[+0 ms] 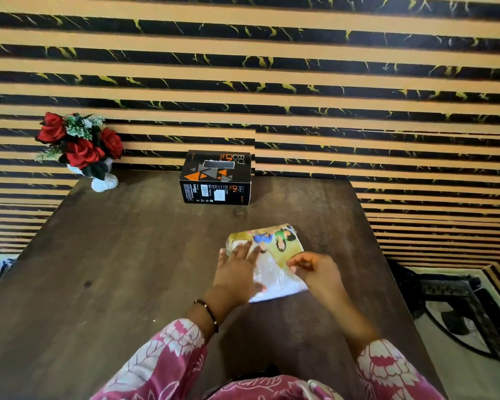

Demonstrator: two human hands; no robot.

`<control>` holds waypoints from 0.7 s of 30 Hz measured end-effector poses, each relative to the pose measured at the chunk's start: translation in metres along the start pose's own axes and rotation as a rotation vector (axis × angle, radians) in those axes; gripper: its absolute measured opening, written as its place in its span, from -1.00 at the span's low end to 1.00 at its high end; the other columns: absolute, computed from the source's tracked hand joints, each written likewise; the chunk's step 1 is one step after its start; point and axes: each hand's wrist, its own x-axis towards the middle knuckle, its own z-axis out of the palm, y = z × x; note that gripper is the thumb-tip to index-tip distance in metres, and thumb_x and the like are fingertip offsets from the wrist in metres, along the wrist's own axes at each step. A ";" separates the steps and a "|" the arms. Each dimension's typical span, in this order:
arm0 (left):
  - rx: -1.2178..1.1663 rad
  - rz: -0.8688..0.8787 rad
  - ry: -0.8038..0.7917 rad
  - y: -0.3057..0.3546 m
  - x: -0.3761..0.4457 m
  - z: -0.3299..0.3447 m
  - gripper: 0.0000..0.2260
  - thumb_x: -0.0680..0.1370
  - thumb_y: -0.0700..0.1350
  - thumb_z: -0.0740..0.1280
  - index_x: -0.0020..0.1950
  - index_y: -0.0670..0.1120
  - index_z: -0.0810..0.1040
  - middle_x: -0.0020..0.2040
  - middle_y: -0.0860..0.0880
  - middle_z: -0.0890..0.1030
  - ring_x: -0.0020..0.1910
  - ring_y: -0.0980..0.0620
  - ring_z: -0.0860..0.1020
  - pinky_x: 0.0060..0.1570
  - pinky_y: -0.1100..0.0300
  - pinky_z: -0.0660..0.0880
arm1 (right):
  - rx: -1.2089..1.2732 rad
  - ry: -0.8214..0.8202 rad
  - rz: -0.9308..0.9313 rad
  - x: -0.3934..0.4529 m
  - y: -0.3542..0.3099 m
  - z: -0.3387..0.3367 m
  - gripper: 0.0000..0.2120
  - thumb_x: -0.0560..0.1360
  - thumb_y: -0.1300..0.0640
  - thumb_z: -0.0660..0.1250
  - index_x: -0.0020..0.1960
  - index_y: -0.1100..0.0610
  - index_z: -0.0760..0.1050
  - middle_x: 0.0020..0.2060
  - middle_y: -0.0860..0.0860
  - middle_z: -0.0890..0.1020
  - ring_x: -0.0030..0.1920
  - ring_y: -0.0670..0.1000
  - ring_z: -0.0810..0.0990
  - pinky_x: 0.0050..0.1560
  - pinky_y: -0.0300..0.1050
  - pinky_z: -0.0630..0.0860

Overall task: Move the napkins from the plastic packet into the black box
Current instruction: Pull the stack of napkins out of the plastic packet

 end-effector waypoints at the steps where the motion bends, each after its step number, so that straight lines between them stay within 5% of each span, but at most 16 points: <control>1: -0.033 -0.006 0.038 -0.001 0.005 -0.007 -0.18 0.42 0.13 0.37 0.52 0.00 -0.04 0.55 -0.03 -0.01 0.52 -0.05 -0.02 0.44 -0.19 -0.15 | -0.028 -0.004 -0.032 -0.001 -0.004 -0.004 -0.80 0.41 0.32 0.39 -0.20 0.03 0.66 -0.29 -0.23 0.62 -0.25 -0.30 0.59 -0.18 -0.53 0.43; 7: -0.270 0.118 -0.045 0.001 0.002 -0.017 -0.29 0.36 0.14 0.45 0.42 -0.07 0.28 0.41 -0.06 0.35 0.37 -0.05 0.33 0.36 0.04 0.27 | -0.154 -0.340 0.000 -0.025 -0.006 -0.021 -0.76 0.47 0.33 0.31 0.07 0.13 0.62 -0.03 -0.01 0.68 -0.01 -0.10 0.64 0.10 -0.28 0.52; 12: -0.248 0.089 0.064 0.016 -0.015 -0.004 -0.52 0.46 0.11 0.35 0.34 0.02 0.39 0.33 0.00 0.44 0.27 -0.01 0.42 0.22 0.11 0.40 | -0.302 -0.554 0.039 -0.048 0.012 -0.014 -0.71 0.49 0.39 0.19 0.11 0.22 0.59 0.09 0.11 0.64 0.10 0.01 0.59 0.04 -0.41 0.44; 18: -0.032 0.100 0.043 0.029 -0.029 0.010 -0.53 0.48 0.09 0.29 0.36 0.05 0.33 0.33 0.01 0.41 0.29 -0.07 0.39 0.18 0.06 0.39 | -0.367 -0.630 0.095 -0.060 0.021 0.001 -0.83 0.49 0.33 0.22 -0.08 0.26 0.60 -0.24 -0.05 0.58 -0.19 -0.07 0.52 -0.24 -0.46 0.36; 21: -0.015 0.076 0.075 0.028 -0.029 0.011 -0.63 0.52 0.00 0.23 0.33 0.04 0.36 0.24 -0.02 0.46 0.22 -0.08 0.43 0.11 0.04 0.44 | -0.102 -0.535 0.144 -0.062 0.011 -0.004 -0.84 0.49 0.42 0.17 -0.21 0.42 0.50 -0.50 -0.10 0.58 -0.45 -0.17 0.53 -0.39 -0.39 0.42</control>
